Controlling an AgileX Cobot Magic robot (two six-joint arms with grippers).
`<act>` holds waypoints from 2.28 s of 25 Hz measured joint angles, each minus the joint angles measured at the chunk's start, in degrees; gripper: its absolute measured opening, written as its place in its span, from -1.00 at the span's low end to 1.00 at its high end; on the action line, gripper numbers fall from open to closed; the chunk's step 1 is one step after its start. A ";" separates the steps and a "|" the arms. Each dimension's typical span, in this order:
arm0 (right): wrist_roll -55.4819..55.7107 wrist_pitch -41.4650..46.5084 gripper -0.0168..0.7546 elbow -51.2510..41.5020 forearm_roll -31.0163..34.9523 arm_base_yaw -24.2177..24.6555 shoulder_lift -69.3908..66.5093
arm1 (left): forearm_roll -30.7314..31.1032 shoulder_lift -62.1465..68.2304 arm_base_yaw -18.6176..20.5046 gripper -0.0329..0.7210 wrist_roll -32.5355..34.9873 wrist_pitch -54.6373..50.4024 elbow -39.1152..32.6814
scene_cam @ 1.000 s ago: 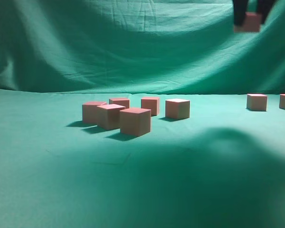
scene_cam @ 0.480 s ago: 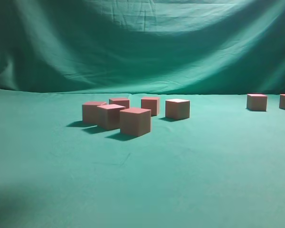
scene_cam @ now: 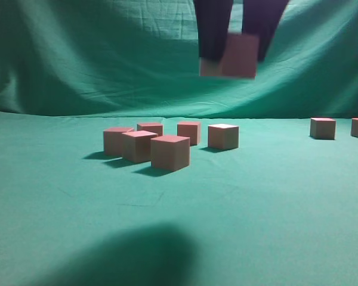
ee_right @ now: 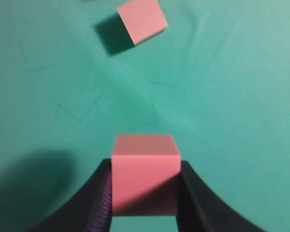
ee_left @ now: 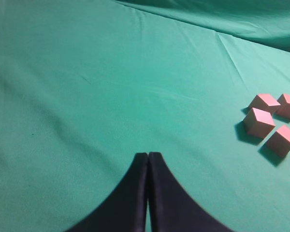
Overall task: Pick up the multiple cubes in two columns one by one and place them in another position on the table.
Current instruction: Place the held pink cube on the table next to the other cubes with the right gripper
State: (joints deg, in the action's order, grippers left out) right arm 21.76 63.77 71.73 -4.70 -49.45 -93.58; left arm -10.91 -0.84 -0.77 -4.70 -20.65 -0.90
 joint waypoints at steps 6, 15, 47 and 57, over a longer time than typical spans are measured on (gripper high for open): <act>7.60 -9.70 -0.26 -5.64 -0.22 0.00 -0.14 | 0.00 0.00 0.00 -0.91 0.00 0.00 0.00; -10.33 -10.16 -0.26 -5.74 -1.35 0.00 -3.86 | 0.00 0.00 0.00 -0.91 0.00 0.00 0.00; 18.88 -14.14 -0.26 -1.09 -13.72 0.00 -14.94 | 0.00 0.00 0.00 -0.91 0.00 0.00 0.00; 20.77 -14.14 -0.26 -1.09 -13.72 0.00 -14.94 | 0.00 0.00 0.00 -0.91 0.00 0.00 0.00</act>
State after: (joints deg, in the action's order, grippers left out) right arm 42.53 49.63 70.64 -18.42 -49.45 -108.51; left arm -10.91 -0.84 -0.77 -4.70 -20.65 -0.90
